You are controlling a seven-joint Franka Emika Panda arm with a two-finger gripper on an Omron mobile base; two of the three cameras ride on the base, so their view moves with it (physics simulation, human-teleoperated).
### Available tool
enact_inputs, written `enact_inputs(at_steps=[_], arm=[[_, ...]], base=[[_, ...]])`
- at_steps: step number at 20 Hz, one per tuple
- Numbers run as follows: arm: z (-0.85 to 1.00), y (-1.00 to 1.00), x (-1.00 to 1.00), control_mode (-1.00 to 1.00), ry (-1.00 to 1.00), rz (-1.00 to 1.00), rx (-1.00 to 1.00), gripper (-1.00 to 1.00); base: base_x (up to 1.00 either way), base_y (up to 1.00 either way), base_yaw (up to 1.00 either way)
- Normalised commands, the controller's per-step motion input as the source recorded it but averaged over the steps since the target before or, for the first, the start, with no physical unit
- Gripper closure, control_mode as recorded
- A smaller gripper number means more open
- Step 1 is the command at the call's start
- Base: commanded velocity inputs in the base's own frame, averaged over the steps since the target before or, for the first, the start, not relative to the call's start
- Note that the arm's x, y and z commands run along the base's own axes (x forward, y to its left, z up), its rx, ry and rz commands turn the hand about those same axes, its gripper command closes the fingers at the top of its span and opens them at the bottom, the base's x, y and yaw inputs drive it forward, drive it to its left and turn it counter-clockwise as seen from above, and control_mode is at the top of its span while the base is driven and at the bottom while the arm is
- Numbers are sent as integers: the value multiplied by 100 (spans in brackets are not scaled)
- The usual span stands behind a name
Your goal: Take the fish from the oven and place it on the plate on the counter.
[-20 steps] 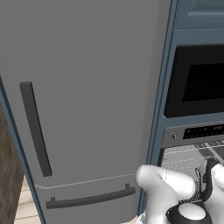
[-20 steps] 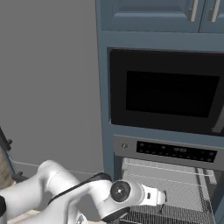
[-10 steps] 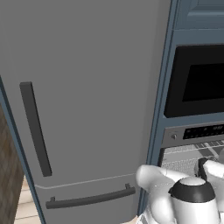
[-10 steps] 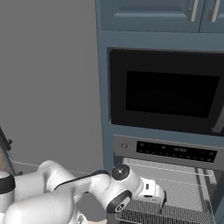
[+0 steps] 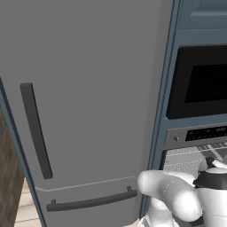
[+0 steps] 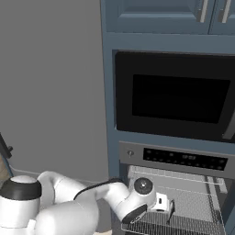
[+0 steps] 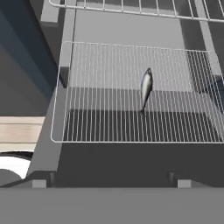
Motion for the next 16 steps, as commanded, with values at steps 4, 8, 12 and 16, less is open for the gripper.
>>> enact_inputs(at_steps=[4,8,12,16], arm=[[-5,-35,-1,-100,0,22,36,-100],[0,-32,4,-100,0,24,17,-100],[0,-8,13,-100,10,19,0,-100],[-5,0,1,-100,7,5,-3,-100]], base=[[0,0,0],[0,0,0],[0,0,0],[0,0,0]])
